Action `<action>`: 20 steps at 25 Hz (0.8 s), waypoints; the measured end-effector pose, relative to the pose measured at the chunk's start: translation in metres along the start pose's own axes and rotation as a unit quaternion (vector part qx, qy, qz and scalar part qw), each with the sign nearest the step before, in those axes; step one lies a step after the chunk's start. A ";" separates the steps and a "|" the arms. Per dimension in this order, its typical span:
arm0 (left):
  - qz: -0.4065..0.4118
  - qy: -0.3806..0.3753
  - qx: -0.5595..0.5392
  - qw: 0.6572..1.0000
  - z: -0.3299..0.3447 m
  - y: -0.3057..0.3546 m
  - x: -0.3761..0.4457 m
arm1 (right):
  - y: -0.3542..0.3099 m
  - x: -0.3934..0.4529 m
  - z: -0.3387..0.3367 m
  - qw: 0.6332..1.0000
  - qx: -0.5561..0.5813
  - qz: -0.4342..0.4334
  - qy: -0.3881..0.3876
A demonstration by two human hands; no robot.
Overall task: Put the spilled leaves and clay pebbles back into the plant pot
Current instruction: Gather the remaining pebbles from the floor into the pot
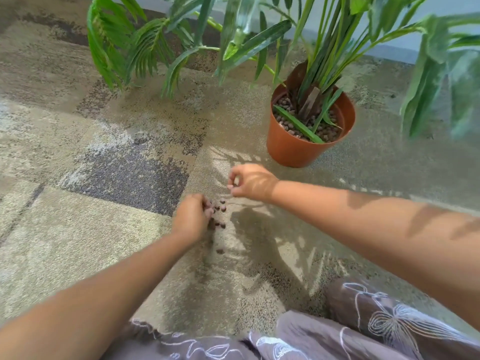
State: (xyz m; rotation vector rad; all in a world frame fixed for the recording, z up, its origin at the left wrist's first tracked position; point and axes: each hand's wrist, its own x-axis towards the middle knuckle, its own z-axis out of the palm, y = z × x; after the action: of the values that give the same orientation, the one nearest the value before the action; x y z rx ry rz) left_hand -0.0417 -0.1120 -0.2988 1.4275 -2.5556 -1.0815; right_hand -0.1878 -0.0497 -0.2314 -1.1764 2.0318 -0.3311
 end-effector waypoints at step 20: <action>0.119 0.007 -0.032 0.992 -0.026 0.172 0.084 | 0.073 -0.027 -0.122 0.920 -0.141 -0.022 0.365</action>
State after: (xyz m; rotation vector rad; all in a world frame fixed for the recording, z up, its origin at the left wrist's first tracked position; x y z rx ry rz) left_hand -0.2100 -0.1310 -0.2051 1.0780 -2.5722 -1.0974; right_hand -0.3138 -0.0046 -0.1754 -1.4129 2.7728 -0.5809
